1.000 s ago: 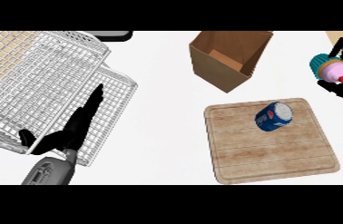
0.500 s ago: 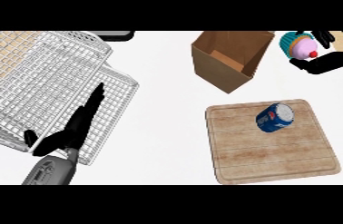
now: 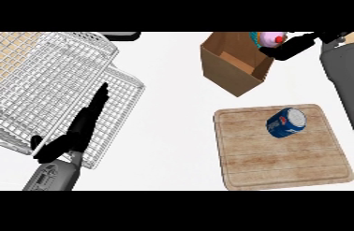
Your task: Pick the cupcake from the cutting board and place it in the cardboard box
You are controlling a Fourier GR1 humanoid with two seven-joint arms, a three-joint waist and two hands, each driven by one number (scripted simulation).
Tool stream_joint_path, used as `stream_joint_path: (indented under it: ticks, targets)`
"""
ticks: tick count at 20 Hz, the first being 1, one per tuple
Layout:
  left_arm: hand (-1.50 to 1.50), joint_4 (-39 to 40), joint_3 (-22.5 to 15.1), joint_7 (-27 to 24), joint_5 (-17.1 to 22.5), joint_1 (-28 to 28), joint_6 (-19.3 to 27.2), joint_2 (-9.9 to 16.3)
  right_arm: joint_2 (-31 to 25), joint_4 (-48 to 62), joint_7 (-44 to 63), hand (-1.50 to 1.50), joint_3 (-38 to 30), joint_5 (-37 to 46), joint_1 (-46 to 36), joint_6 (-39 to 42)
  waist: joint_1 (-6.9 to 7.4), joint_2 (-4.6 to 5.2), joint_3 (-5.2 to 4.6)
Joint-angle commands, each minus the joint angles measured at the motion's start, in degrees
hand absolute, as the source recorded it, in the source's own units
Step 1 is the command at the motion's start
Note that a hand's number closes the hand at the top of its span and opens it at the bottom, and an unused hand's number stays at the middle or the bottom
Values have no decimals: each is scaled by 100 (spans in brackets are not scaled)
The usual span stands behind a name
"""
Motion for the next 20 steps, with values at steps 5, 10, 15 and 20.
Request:
stream_joint_path:
  ticks: [5,10,15,20]
  targets:
    - [0,231,524,257,-476,-149,557,1007,732,795,515,150,227,319,-651,-318,150,8,116]
    - [0,344,517,75,-370,-246,598,995,1090,1349,801,150,261,610,-780,-966,184,82,119]
    - [0,292,375,33,-423,-148,766,920,1226,1958,1014,-150,51,383,-929,-638,179,74,129]
    - [0,385,370,-124,-473,-94,678,921,1595,2215,728,-150,-78,316,-985,-1026,211,116,129]
